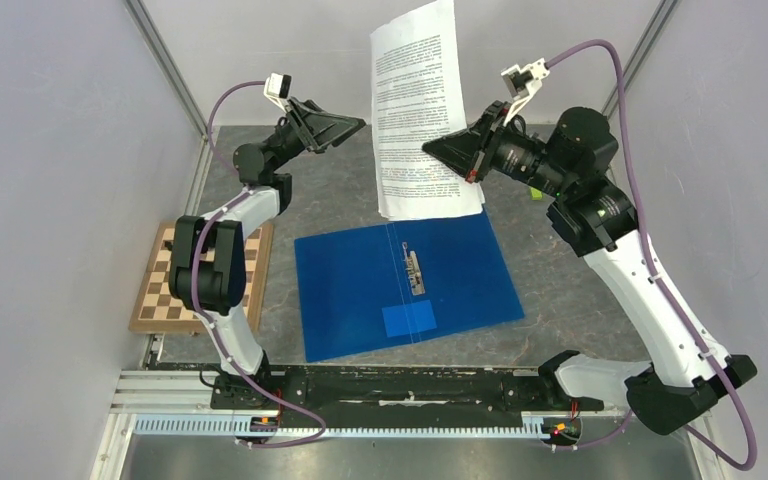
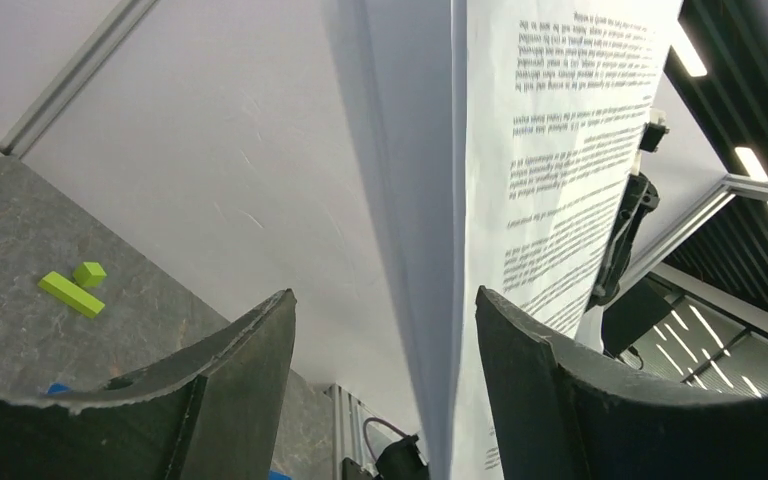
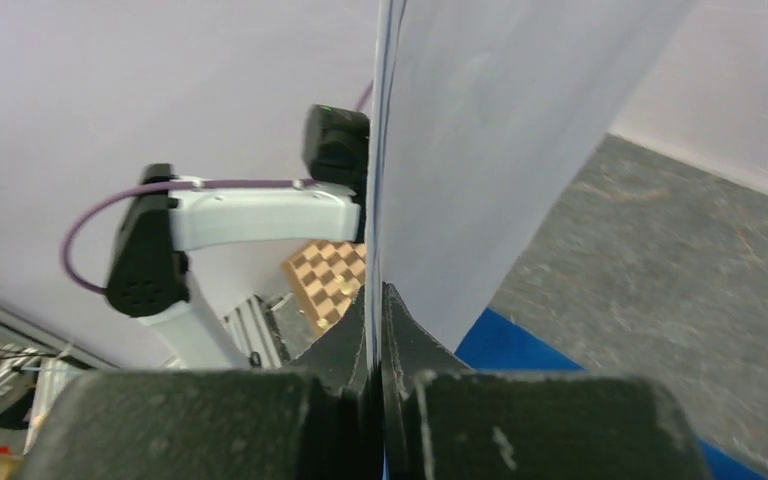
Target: Put the files into the folder
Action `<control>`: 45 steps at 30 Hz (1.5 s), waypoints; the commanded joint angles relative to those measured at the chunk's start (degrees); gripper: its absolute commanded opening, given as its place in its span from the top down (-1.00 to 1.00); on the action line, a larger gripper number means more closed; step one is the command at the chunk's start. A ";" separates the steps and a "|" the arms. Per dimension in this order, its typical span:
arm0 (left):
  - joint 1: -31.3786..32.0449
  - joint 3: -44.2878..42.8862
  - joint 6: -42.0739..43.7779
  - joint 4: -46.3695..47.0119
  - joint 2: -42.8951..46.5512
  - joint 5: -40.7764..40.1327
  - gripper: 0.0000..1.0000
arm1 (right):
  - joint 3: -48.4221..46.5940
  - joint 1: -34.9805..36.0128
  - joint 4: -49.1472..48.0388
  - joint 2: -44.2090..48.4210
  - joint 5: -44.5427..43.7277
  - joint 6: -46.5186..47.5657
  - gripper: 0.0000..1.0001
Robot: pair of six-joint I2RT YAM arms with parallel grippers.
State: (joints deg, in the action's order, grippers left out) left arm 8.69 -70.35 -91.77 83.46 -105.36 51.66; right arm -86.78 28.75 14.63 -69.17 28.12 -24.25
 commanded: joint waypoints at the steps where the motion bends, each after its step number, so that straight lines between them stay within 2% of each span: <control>1: 0.02 -1.46 -4.02 4.57 2.13 2.74 -0.42 | -2.15 -0.01 -8.82 0.91 6.04 -5.34 1.00; 2: -0.06 -0.58 -2.89 2.93 2.51 2.70 -0.38 | -1.10 -0.01 -11.27 0.98 7.24 -7.27 1.00; 4: -0.25 2.15 3.03 -6.10 4.28 2.22 -0.33 | 1.98 -0.01 -17.56 1.53 9.89 -12.07 1.00; 5: -0.29 3.60 8.28 -14.11 5.75 1.42 -0.32 | 3.62 -0.01 -19.70 1.93 10.50 -13.71 1.00; 8: 0.20 3.69 27.49 -50.89 10.11 -5.61 -0.28 | 11.78 -1.88 -18.10 3.64 9.18 -15.18 1.00; 11: 3.14 -5.64 46.48 -94.20 9.13 -23.28 -0.28 | 28.97 -8.40 -12.29 4.13 8.40 -14.69 1.00; 13: 6.40 -12.36 51.65 -112.21 5.66 -36.31 -0.28 | 40.93 -12.09 -10.14 3.01 6.70 -10.84 1.00; 14: 7.82 -14.02 52.19 -116.95 4.35 -40.78 -0.27 | 45.18 -13.17 -9.53 2.05 5.18 -9.00 1.00; 16: 10.83 -12.66 51.06 -120.97 2.80 -47.68 -0.27 | 52.35 -13.97 -9.23 -0.49 -0.96 -5.46 1.00; 21: 18.09 -4.62 45.13 -122.04 -0.94 -57.29 -0.21 | 57.60 -13.99 -9.45 -6.54 -9.44 -0.09 1.00; 24: 21.43 -2.28 41.94 -124.28 -2.15 -63.79 -0.14 | 58.13 -13.90 -8.60 -5.46 -13.16 1.28 1.00; 27: 22.80 -2.54 38.74 -127.75 -3.44 -69.09 0.06 | 58.33 -13.90 -7.99 -4.24 -14.85 2.03 1.00; 30: 23.47 -4.27 37.25 -131.50 -5.31 -73.94 0.09 | 59.32 -13.94 -8.45 -1.77 -18.43 1.65 1.00; 35: 23.61 -5.90 37.92 -134.09 -8.04 -76.27 0.09 | 59.11 -13.97 -8.66 1.08 -24.56 2.20 1.00; 45: 24.09 -7.76 41.36 -133.65 -9.90 -75.48 0.10 | 56.80 -11.46 -11.34 -5.48 -18.86 3.75 1.00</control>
State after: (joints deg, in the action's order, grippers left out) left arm 32.53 -77.71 -52.07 -48.53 -112.14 -20.97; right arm -27.83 16.10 6.28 -72.90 7.86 -21.52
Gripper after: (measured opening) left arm 0.455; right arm 0.005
